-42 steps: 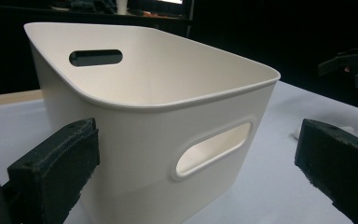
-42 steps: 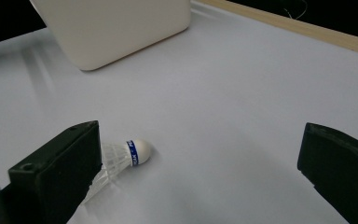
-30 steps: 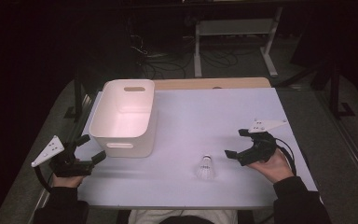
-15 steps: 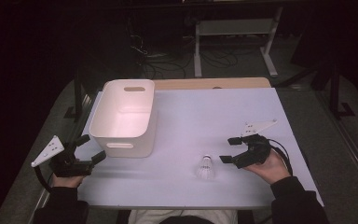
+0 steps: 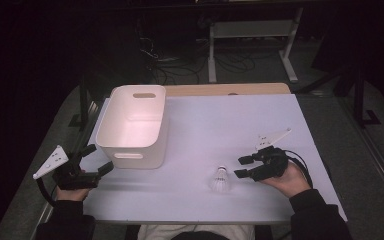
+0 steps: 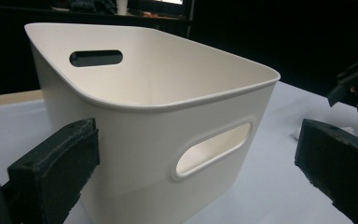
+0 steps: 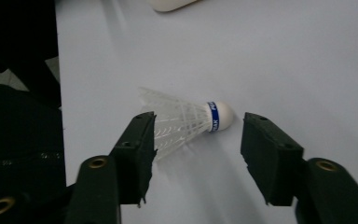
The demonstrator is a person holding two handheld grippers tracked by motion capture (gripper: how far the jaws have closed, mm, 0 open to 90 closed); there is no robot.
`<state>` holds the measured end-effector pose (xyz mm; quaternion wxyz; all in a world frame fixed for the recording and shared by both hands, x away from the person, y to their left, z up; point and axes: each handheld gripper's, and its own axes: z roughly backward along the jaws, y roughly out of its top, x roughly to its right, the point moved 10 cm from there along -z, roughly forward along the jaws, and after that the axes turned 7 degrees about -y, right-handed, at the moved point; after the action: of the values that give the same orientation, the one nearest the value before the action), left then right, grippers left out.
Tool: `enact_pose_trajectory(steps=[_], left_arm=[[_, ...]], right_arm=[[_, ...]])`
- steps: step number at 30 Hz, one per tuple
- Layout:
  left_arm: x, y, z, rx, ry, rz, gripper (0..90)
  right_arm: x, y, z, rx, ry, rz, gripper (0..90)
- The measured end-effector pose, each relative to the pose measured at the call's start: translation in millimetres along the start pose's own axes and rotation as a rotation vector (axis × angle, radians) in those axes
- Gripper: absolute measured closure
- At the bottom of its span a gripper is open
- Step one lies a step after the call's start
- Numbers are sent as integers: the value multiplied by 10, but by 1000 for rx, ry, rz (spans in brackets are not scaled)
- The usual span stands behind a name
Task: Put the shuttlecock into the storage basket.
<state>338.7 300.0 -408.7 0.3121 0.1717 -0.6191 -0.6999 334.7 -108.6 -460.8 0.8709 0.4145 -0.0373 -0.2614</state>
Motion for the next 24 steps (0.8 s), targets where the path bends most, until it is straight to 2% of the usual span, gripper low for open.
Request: enact_pose_trajectory(steps=[1,4,16,17,18,24], left_arm=[[1,0,0,0,0,1,0],[4,2,1,0,-2,-3,0],[4,5,7,3,0,-2,0],[4,6,9,5,1,-1,0],[3,6,9,5,0,0,0],[3,6,11,5,1,0,0]], right_arm=[[-27,-16,-10,-15,15,6,545],[-58,-34,-21,-32,29,23,624],[-119,-108,-100,-98,49,62,789],[-122,-112,-107,-101,48,70,819],[-126,-122,-119,-111,44,78,890],[-116,-169,-175,-147,37,94,894]])
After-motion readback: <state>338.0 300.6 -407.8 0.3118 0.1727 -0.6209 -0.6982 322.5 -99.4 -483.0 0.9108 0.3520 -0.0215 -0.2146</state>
